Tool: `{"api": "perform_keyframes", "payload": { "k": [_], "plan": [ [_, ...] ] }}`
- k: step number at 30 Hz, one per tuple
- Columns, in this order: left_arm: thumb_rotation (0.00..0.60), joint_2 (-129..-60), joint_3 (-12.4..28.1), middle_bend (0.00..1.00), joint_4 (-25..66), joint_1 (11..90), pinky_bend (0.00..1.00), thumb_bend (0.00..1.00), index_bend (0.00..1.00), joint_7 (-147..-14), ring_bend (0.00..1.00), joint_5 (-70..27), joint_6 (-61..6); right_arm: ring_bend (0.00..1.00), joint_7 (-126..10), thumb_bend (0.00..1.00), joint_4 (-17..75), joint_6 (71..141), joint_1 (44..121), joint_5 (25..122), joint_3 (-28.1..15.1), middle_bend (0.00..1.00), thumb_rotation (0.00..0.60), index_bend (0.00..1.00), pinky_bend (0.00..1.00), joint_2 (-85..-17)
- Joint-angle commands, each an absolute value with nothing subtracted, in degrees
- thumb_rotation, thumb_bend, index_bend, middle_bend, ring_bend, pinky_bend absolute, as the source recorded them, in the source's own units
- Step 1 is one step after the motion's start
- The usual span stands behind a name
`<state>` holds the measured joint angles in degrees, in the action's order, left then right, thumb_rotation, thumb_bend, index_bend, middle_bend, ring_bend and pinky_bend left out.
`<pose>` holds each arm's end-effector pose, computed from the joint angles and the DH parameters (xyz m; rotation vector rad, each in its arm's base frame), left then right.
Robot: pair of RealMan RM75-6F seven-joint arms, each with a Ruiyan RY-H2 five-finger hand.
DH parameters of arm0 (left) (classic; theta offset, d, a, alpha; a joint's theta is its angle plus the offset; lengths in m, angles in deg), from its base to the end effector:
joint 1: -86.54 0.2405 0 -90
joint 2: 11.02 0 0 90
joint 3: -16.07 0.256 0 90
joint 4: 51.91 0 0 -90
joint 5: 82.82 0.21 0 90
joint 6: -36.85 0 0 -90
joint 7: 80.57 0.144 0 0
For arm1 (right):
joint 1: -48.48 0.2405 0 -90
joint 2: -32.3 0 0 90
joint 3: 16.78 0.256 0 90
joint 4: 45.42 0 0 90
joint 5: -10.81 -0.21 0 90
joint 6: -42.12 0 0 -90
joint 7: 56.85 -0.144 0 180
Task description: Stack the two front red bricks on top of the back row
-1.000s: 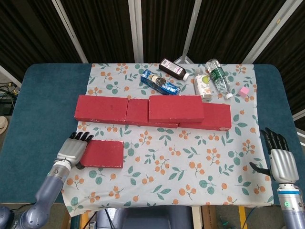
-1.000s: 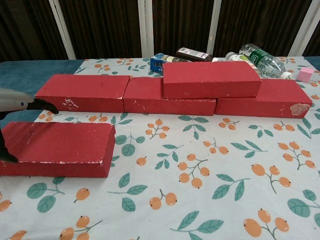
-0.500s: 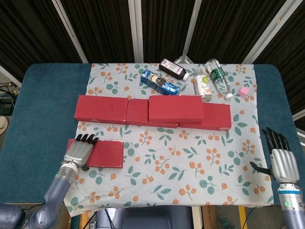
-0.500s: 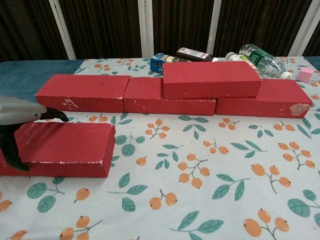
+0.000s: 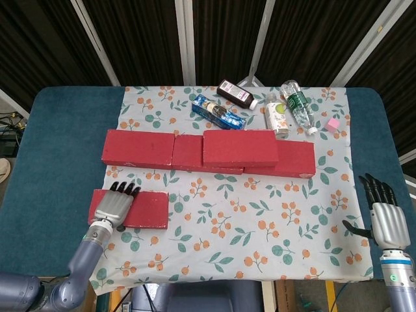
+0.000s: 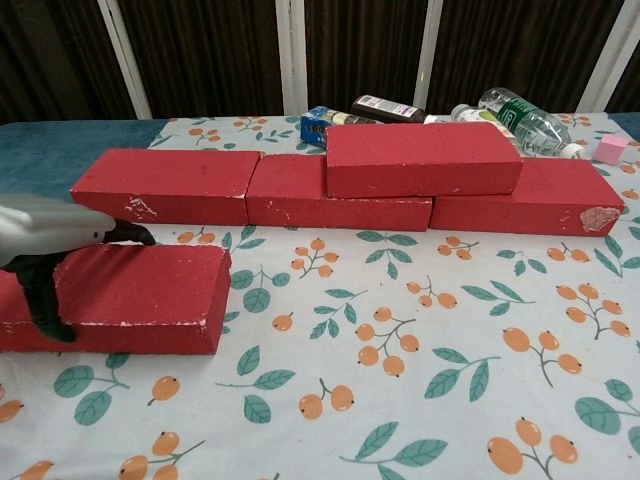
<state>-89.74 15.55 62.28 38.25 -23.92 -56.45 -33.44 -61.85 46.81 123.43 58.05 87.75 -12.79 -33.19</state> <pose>-0.1604 0.2744 0.0120 -1.9040 -0.9415 -0.2958 -0.3158 -0.2100 0.1537 1.2776 -1.0398 0.9521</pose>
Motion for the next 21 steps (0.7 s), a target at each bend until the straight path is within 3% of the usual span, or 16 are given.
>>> {"api": "perform_keyframes", "payload": {
  "k": [1,5,14,21],
  "plan": [
    [0.600,-89.8,15.6,0.14,62.3,37.9,0.04,0.00,0.02,-23.5,0.00,-56.7,-33.7,0.04,-61.9,0.20,46.9,123.4,57.9,87.7,-12.6,0.01,0.600,0.04,0.00,-33.1],
    [0.600,-89.9,15.7,0.24,62.1,37.4,0.05,0.00,0.16,-22.6,0.00,-57.2,-34.5,0.04,-61.9,0.20,47.1,123.1,57.8,87.7,-12.5,0.01,0.600,0.04,0.00,-33.1],
    [0.600,-90.3,13.4,0.41,59.7,34.3,0.05,0.00,0.32,-19.6,0.03,-61.2,-34.4,0.04,-61.7,0.20,47.0,122.4,57.7,87.4,-12.0,0.01,0.600,0.04,0.00,-33.2],
    [0.600,-87.0,8.5,0.42,60.5,31.5,0.05,0.00,0.34,-20.8,0.04,-62.1,-32.1,0.04,-60.8,0.20,46.6,122.1,57.7,86.9,-11.5,0.01,0.600,0.04,0.00,-33.5]
  ]
}}
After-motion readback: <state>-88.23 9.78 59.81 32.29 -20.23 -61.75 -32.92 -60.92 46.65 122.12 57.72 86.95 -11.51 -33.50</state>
